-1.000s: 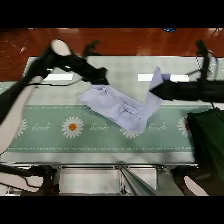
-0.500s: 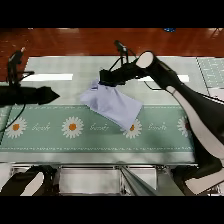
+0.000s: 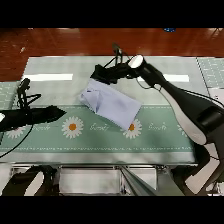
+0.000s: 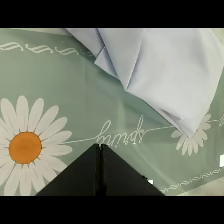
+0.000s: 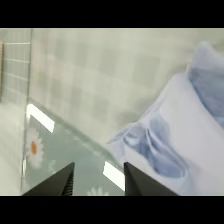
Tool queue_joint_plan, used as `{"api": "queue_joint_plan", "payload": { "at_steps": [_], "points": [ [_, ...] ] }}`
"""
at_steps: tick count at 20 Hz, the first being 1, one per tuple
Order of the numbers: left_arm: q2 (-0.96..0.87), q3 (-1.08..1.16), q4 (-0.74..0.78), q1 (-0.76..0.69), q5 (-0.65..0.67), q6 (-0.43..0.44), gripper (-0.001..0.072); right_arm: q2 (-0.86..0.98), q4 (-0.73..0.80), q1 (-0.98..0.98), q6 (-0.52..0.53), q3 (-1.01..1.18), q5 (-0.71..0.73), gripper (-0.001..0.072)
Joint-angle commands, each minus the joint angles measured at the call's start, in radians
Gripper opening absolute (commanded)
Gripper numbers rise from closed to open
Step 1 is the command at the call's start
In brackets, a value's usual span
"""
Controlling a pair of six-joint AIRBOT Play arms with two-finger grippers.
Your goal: Fold the shirts.
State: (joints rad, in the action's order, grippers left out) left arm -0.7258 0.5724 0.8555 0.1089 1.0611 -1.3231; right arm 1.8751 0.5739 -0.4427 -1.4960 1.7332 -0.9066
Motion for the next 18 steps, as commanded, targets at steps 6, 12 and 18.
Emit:
{"api": "queue_joint_plan", "payload": {
  "at_steps": [6,12,18],
  "points": [
    [0.053,0.104,-0.011,0.175,0.02,0.032,0.0015,-0.647,0.914,0.236,-0.238,-0.24,-0.449,0.0382],
    [0.064,0.101,-0.019,0.133,0.022,0.029,0.0014,-1.135,0.876,0.232,-0.604,-1.121,0.077,0.0404],
    [0.049,0.101,-0.019,0.062,0.02,0.029,0.0014,-0.888,0.137,0.232,-0.169,-1.303,0.283,0.0404]
  ]
}}
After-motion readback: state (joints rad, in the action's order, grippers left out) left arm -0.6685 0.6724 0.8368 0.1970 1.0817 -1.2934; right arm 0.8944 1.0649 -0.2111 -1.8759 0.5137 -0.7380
